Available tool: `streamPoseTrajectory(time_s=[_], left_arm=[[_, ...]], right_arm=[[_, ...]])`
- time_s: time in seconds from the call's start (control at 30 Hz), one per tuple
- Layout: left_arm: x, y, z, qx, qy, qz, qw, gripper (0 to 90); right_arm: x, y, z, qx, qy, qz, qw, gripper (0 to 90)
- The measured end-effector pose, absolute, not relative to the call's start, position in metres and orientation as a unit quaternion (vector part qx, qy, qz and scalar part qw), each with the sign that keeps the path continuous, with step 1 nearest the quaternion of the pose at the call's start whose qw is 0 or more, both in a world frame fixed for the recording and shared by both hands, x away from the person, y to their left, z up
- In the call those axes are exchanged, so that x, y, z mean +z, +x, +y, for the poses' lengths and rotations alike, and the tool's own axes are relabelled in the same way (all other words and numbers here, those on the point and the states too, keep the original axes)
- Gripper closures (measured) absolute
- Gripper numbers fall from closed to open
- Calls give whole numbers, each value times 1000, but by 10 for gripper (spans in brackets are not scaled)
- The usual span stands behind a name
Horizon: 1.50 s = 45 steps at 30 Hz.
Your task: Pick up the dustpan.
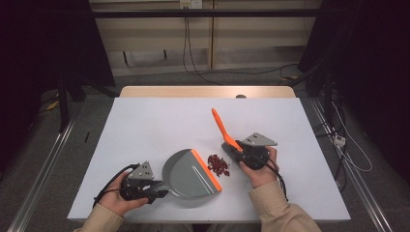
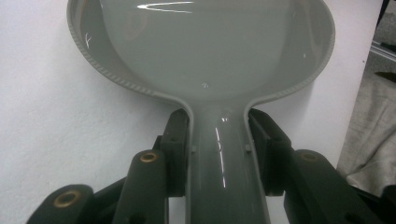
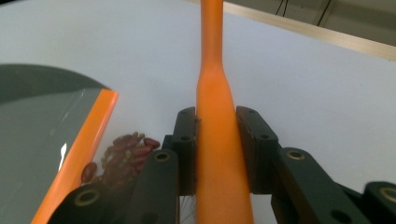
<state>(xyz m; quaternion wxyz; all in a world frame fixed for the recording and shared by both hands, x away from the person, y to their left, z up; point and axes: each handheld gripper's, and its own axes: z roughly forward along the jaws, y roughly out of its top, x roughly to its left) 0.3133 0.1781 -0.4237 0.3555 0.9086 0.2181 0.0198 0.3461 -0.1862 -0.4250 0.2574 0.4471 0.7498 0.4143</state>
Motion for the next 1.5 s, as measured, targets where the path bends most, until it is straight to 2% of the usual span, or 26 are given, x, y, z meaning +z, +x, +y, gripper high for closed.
streamPoseTrajectory(time_s=[0.13, 0.3, 0.4, 0.63, 0.83, 1.03, 1.1, 1.27, 1.33, 1.4, 1.5], left_arm=[[-424, 314, 177, 18, 908, 219, 358, 629], [-426, 315, 178, 19, 906, 219, 361, 629], [-428, 316, 180, 14, 904, 224, 363, 626], [-431, 318, 181, 15, 902, 230, 364, 620], [-430, 317, 178, 19, 908, 230, 350, 628], [-430, 317, 178, 13, 909, 228, 349, 628], [-431, 318, 178, 8, 907, 227, 356, 627], [-431, 317, 178, 6, 906, 228, 357, 627], [-431, 317, 178, 5, 906, 228, 356, 627], [-430, 317, 178, 10, 910, 226, 348, 628], [-431, 317, 178, 9, 910, 227, 347, 628]], right_arm=[[-424, 344, -188, 398, 441, 761, 259, 703], [-433, 348, -193, 379, 455, 774, 224, 703], [-439, 346, -193, 384, 472, 757, 239, 711], [-438, 347, -191, 407, 466, 748, 240, 714], [-437, 346, -187, 419, 456, 736, 274, 715], [-443, 345, -182, 413, 450, 748, 258, 711], [-442, 347, -182, 417, 452, 753, 236, 698], [-433, 348, -182, 419, 451, 750, 242, 626], [-429, 350, -183, 417, 452, 750, 243, 642], [-428, 351, -183, 412, 455, 755, 231, 701], [-425, 352, -181, 398, 461, 759, 232, 709]])
